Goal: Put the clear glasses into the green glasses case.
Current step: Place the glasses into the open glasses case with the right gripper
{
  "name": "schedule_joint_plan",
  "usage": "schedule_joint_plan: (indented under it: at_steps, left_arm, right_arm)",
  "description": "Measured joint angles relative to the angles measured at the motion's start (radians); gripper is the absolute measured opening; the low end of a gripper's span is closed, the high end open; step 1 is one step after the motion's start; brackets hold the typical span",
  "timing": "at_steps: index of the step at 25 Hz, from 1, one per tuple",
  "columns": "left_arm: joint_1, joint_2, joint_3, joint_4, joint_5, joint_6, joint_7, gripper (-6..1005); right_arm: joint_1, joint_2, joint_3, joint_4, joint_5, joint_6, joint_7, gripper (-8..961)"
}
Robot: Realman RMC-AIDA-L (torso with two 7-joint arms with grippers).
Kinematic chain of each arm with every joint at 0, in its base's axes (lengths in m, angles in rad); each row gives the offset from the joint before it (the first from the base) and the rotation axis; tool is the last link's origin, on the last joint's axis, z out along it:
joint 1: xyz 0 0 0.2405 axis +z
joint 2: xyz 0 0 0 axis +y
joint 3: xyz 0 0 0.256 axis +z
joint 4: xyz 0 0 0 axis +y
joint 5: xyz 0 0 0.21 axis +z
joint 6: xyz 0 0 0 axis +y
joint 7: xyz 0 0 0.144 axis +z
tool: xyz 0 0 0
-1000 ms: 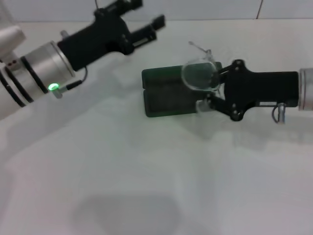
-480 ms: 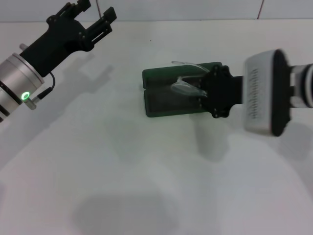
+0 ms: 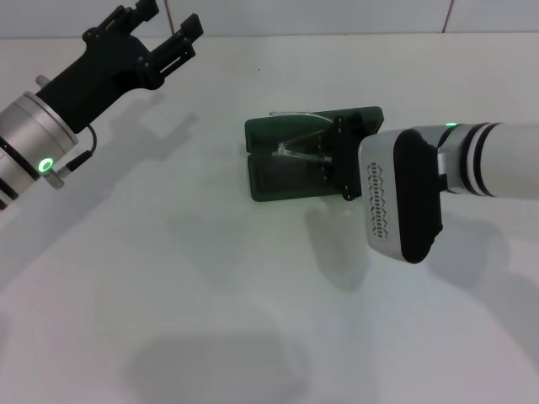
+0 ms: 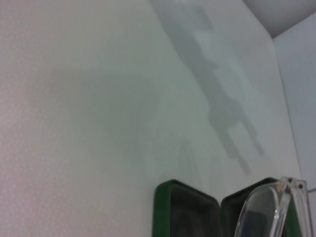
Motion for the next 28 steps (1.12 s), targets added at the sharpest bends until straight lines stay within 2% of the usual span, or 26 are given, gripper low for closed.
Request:
schedule_joint_plan:
  at_steps: [11,18,28]
  left_arm:
    - [-0.012,0.000,0.000,0.007,0.003,-0.023,0.000,786]
    - [-0.022,0.000,0.000,0.009,0.008,-0.023,-0.002,786]
    - [-0.027,0.000,0.000,0.009,0.013,-0.023,-0.009,787]
  right_arm:
    - [0.004,0.000,-0.082,0.054,-0.034,0.148,0.001,113]
    - [-0.005,0.000,-0.128,0.065,-0.035,0.181,0.001,112]
    - [-0.024,0.000,-0.131,0.057,-0.036,0.186,-0.001,126]
